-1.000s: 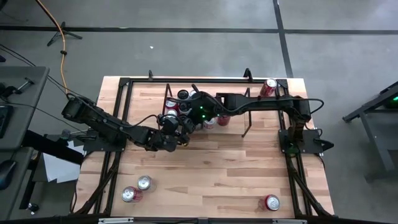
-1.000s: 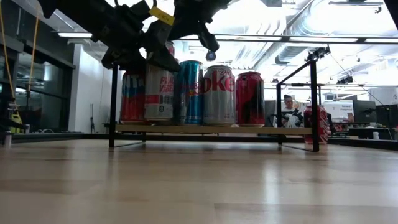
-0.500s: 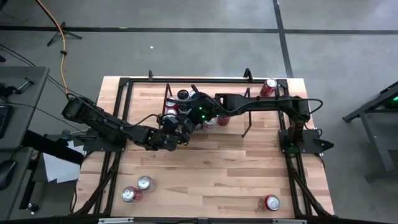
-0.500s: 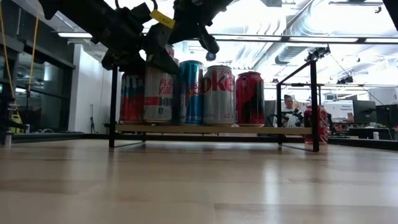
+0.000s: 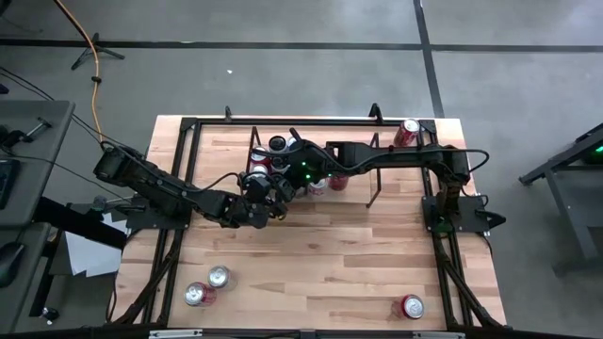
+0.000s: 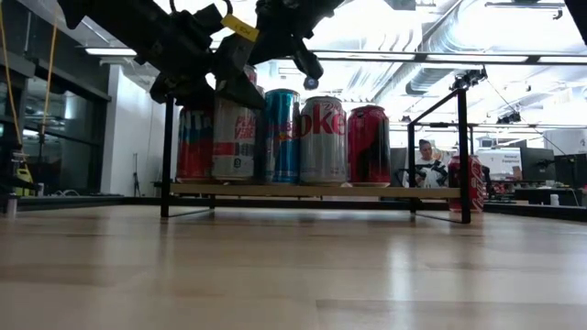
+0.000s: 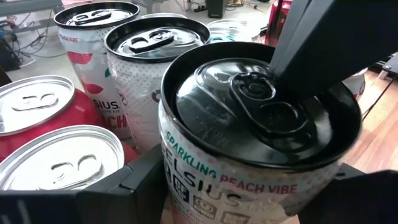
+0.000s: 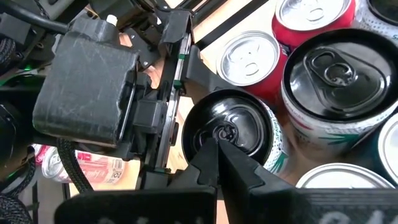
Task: Place canned beverage on shelf
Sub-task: Put the white-pink soda can on the shelf aligned with the other white-pink soda cans
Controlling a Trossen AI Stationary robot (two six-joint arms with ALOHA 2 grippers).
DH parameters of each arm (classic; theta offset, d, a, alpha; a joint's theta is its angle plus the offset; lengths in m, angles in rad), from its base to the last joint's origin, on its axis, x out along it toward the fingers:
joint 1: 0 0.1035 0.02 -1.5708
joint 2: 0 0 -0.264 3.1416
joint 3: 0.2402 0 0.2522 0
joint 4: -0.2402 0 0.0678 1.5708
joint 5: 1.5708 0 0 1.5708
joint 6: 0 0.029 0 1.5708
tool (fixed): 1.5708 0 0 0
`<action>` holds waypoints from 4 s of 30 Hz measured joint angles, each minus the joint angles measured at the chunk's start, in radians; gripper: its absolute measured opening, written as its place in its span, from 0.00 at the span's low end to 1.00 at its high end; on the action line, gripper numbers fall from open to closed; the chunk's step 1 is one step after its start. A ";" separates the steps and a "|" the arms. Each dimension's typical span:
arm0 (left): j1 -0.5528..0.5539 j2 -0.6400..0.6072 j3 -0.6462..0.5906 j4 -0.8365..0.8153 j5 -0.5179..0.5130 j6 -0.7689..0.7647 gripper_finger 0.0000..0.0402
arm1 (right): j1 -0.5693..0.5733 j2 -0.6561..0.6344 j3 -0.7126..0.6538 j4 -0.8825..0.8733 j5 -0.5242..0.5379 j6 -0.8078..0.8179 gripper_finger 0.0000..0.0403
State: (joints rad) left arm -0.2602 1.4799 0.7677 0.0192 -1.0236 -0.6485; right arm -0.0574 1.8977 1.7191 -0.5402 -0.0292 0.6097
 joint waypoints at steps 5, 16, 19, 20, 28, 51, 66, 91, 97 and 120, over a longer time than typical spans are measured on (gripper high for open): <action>0.010 -0.001 0.000 0.012 0.018 -0.006 0.62 | 0.000 0.003 0.000 -0.009 0.004 -0.001 0.00; 0.011 -0.002 0.001 0.062 0.021 -0.005 0.73 | 0.000 0.003 0.000 -0.024 0.021 -0.005 0.00; 0.011 -0.002 0.001 0.062 0.022 -0.004 0.73 | 0.000 0.003 -0.001 -0.024 0.021 -0.006 0.00; 0.011 -0.002 0.001 0.062 0.022 -0.002 0.73 | 0.000 0.003 0.000 -0.024 0.023 -0.006 0.00; 0.011 -0.007 0.001 0.068 0.025 0.065 0.73 | 0.000 0.002 0.000 -0.027 0.048 -0.008 0.00; -0.014 -0.146 0.000 0.058 0.166 0.226 0.73 | -0.004 -0.002 0.000 -0.049 0.085 -0.008 0.00; -0.132 -0.282 0.002 -0.021 0.165 0.391 0.73 | -0.023 0.001 0.000 -0.051 0.149 -0.008 0.00; -0.174 -0.075 0.000 -0.016 0.215 -0.110 0.73 | -0.022 0.002 0.000 -0.046 0.140 -0.012 0.00; -0.156 -0.052 0.000 0.000 0.257 -0.132 0.73 | -0.022 0.002 0.000 -0.045 0.138 -0.016 0.00; -0.119 0.150 -0.001 0.174 0.205 -0.055 0.01 | -0.022 0.002 -0.001 -0.043 0.138 -0.012 0.00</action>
State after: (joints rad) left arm -0.3789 1.6298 0.7670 0.1927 -0.8187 -0.7036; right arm -0.0792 1.8992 1.7184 -0.5834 0.1089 0.5975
